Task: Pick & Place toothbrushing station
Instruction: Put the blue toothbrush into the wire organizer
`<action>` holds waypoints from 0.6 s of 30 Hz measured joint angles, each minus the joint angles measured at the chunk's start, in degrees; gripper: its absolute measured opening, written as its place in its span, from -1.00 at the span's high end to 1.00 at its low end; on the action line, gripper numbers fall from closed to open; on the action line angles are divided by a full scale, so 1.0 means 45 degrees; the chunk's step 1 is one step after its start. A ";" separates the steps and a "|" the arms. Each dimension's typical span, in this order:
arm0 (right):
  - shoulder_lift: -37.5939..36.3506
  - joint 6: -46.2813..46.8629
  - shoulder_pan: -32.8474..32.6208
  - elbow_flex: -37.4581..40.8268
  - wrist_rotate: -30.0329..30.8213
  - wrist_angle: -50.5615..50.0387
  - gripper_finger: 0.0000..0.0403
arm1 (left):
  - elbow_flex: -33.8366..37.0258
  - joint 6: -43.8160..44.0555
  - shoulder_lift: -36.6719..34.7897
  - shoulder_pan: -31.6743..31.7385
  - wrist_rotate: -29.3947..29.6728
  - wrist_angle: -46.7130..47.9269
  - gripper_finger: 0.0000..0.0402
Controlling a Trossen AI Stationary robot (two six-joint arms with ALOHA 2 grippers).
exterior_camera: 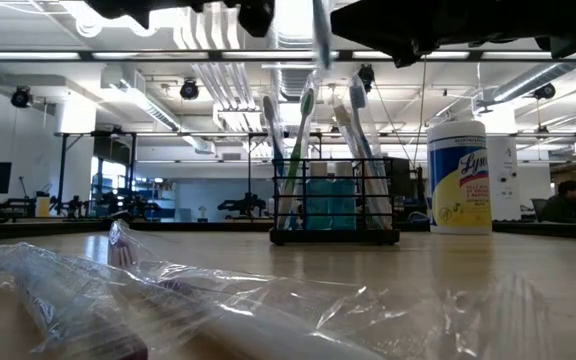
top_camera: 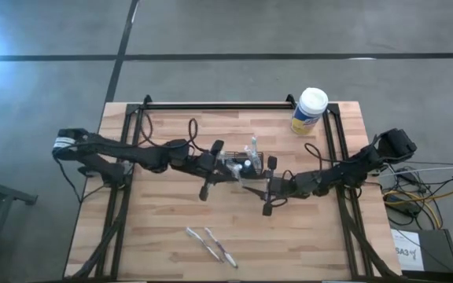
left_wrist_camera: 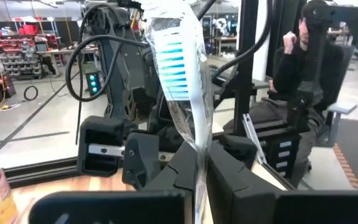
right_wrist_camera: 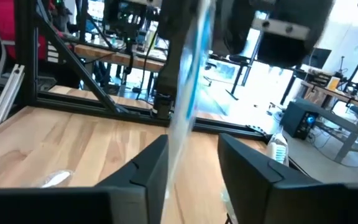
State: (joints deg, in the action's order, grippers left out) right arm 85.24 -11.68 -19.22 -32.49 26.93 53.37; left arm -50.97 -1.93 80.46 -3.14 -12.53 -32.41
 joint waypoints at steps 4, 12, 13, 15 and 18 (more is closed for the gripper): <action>-0.0136 0.0019 0.0000 0.0054 0.0015 -0.0166 0.25 | 0.0848 -0.0316 -0.1431 -0.0023 0.0086 0.0578 0.92; -0.0847 0.0462 -0.0102 0.0631 -0.0069 -0.0157 0.28 | 0.4353 -0.0113 -0.5229 -0.0023 0.2241 0.0504 0.92; -0.1016 0.0518 -0.0131 0.0793 -0.0221 -0.0219 0.31 | 0.4791 -0.0045 -0.5533 -0.0023 0.2460 0.0365 0.92; -0.1350 0.0601 -0.0146 0.0992 -0.0697 -0.0193 0.40 | 0.5626 0.0176 -0.6130 -0.0023 0.2748 -0.0028 0.92; -0.2077 0.0475 -0.0199 0.1404 -0.0951 -0.0162 0.60 | 0.6494 0.0324 -0.6416 -0.0023 0.2822 -0.1102 0.92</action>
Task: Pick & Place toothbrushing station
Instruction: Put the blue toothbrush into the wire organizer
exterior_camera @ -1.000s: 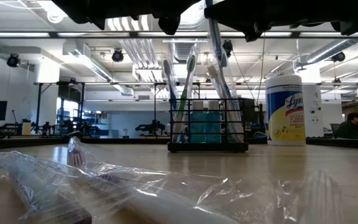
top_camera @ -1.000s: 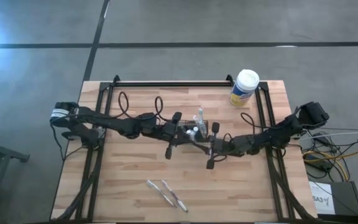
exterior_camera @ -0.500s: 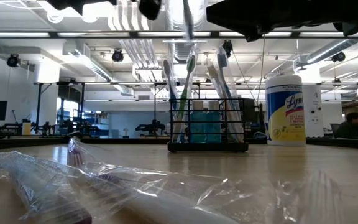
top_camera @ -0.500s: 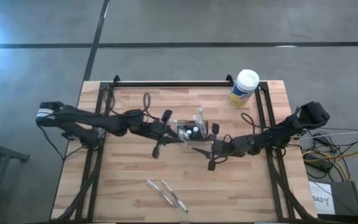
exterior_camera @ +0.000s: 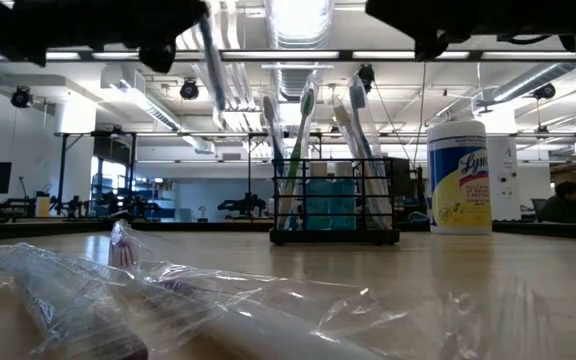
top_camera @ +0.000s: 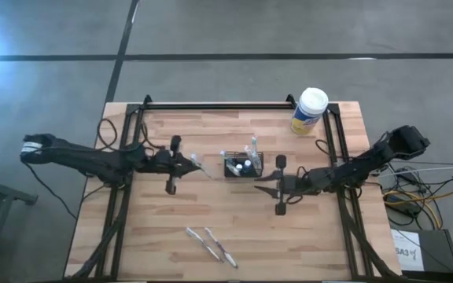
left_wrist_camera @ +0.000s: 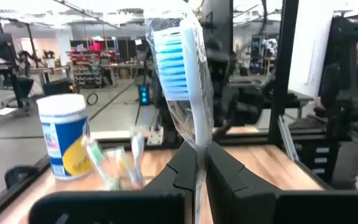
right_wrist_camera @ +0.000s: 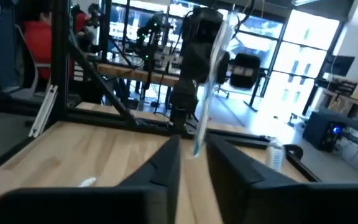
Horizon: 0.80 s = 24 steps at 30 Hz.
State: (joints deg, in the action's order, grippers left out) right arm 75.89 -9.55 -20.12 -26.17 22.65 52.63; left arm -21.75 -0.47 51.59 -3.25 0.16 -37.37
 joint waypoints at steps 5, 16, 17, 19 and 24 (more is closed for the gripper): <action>-0.0828 -0.0225 -0.0087 0.0882 -0.0021 0.0212 0.92 | 0.0608 -0.1011 0.0726 -0.0081 -0.0005 -0.1088 0.92; -0.1559 0.0035 -0.0078 0.2525 0.0005 0.2268 0.96 | -0.1518 -0.3218 0.4281 -0.0087 -0.0010 -0.2176 0.92; -0.1671 0.0035 -0.0083 0.2653 0.0009 0.2196 0.96 | -0.1830 -0.3381 0.4639 -0.0079 -0.0006 -0.2320 0.92; -0.1712 0.0114 -0.0083 0.2670 -0.0005 0.2247 0.96 | -0.2131 -0.3651 0.5086 -0.0060 0.0197 -0.2331 0.92; -0.1869 0.0307 -0.0083 0.2884 -0.0033 0.2256 0.96 | -0.2949 -0.3923 0.6168 0.0069 0.0539 -0.2236 0.92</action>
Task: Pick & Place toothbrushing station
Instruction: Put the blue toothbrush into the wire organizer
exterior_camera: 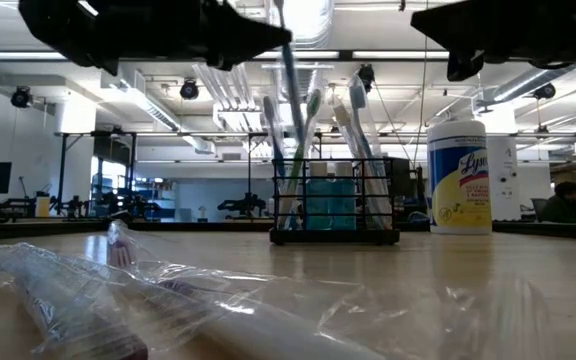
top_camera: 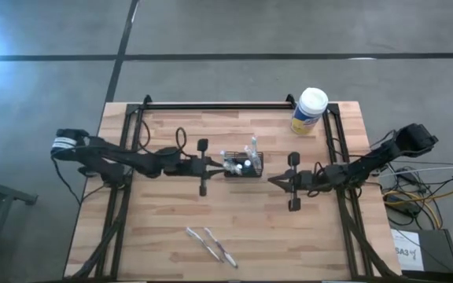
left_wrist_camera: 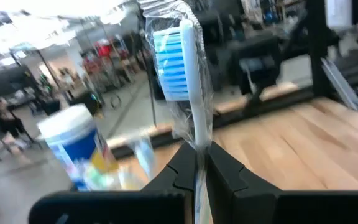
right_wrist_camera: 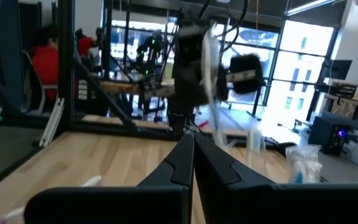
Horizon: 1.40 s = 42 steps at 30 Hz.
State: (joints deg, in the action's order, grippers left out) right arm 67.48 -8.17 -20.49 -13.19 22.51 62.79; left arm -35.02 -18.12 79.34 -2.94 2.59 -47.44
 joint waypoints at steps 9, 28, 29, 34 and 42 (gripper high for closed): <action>-0.0057 0.0079 -0.0003 0.0061 -0.0059 -0.0108 0.96 | -0.0273 0.0125 0.0165 0.0438 0.0131 0.0208 0.92; -0.0052 0.0183 -0.0002 0.0054 -0.0064 -0.0200 0.96 | -0.0269 0.0044 0.1621 0.0886 0.0453 0.0947 0.92; -0.0052 0.0221 -0.0003 0.0054 -0.0064 -0.0200 0.96 | -0.0269 0.0103 0.1745 0.0916 0.0453 0.0802 0.92; -0.0052 0.0254 -0.0004 0.0054 -0.0064 -0.0253 0.96 | -0.0269 0.0610 0.2229 0.1060 0.0570 0.0412 0.92; -0.0052 0.0263 -0.0005 0.0073 -0.0064 -0.0287 0.96 | -0.0073 0.0857 0.2641 0.1131 0.0915 0.0443 0.92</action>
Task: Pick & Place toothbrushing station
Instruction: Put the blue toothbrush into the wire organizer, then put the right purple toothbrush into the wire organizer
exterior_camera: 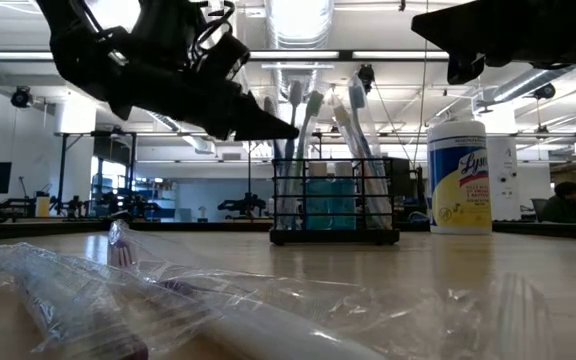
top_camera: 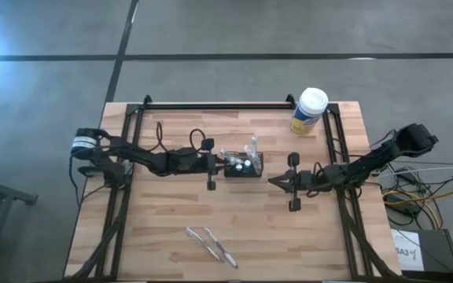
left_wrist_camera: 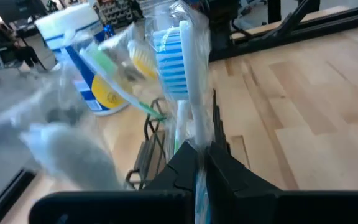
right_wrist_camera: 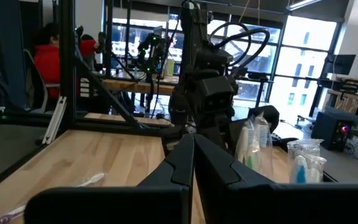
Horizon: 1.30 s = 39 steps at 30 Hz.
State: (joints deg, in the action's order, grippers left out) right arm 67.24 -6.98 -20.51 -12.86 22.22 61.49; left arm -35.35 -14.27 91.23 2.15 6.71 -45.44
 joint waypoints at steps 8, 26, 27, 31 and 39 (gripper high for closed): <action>0.0005 0.0136 0.0005 0.0000 0.0000 0.0005 0.96 | 0.0218 0.0584 -0.0021 0.0039 0.0178 -0.0012 0.85; 0.0009 0.0192 0.0005 0.0000 0.0000 0.0015 0.96 | 0.0222 0.1355 -0.0350 0.0107 -0.1259 0.0105 0.04; 0.0009 0.0189 0.0005 0.0000 0.0001 0.0015 0.96 | 0.0222 0.1334 -0.0351 0.0107 -0.1242 0.0108 -0.04; 0.0010 0.0180 0.0005 0.0002 0.0000 0.0016 0.96 | 0.0218 0.1133 -0.0680 0.0106 -0.1230 0.0151 -0.30; 0.0010 0.0141 0.0005 0.0005 0.0004 -0.0070 0.96 | 0.0203 0.0652 -0.3989 -0.0238 -0.1353 0.3485 -0.44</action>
State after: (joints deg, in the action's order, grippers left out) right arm 67.29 -6.35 -20.49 -12.84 22.24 61.18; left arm -34.44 -11.33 73.28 1.08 0.62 -29.76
